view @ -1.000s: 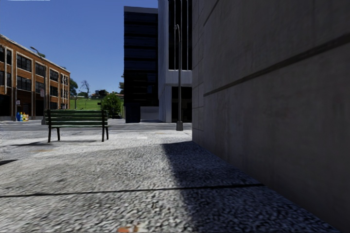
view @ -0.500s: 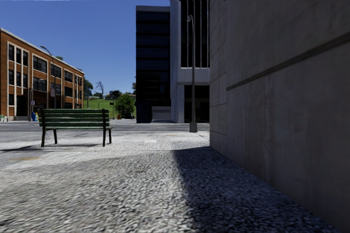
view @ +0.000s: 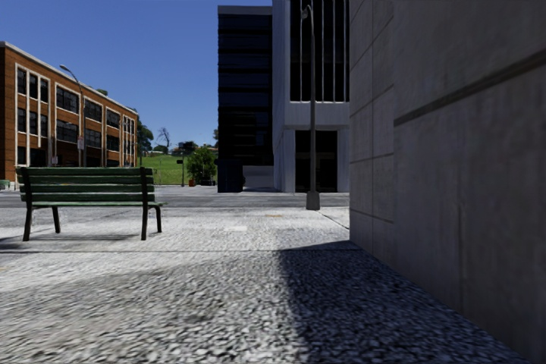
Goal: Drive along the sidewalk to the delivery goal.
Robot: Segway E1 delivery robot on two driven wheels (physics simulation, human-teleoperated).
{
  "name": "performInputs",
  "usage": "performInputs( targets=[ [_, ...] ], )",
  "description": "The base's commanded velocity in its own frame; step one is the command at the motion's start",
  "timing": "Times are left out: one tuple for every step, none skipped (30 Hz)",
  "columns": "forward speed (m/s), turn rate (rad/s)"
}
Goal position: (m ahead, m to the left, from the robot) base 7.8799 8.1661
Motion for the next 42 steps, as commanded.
performInputs(
  targets=[
    [2.00, 0.00],
    [2.00, 0.00],
    [2.00, 0.00],
    [2.00, 0.00],
    [2.00, 0.00],
    [2.00, 0.00],
    [2.00, 0.00],
    [2.00, 0.00],
    [2.00, 0.00],
    [2.00, 0.00],
    [2.00, 0.00],
    [2.00, 0.00],
    [2.00, 0.00],
    [2.00, 0.00],
    [2.00, 0.00],
    [2.00, 0.00],
    [2.00, 0.00],
    [2.00, 0.00],
    [2.00, 0.00],
    [2.00, 0.00],
    [2.00, 0.00],
    [2.00, 0.00],
    [2.00, 0.00],
    [2.00, 0.00],
    [2.00, 0.00],
    [2.00, 0.00],
    [2.00, 0.00],
    [2.00, 0.00],
    [2.00, 0.00],
    [2.00, 0.00],
    [2.00, 0.03],
    [2.00, 0.03],
    [2.00, 0.04],
    [2.00, 0.10],
    [2.00, 0.15],
    [2.00, 0.28],
    [2.00, 0.28],
    [2.00, 0.38],
    [2.00, 0.41],
    [2.00, 0.42],
    [2.00, 0.42],
    [2.00, 0.42]
  ],
)
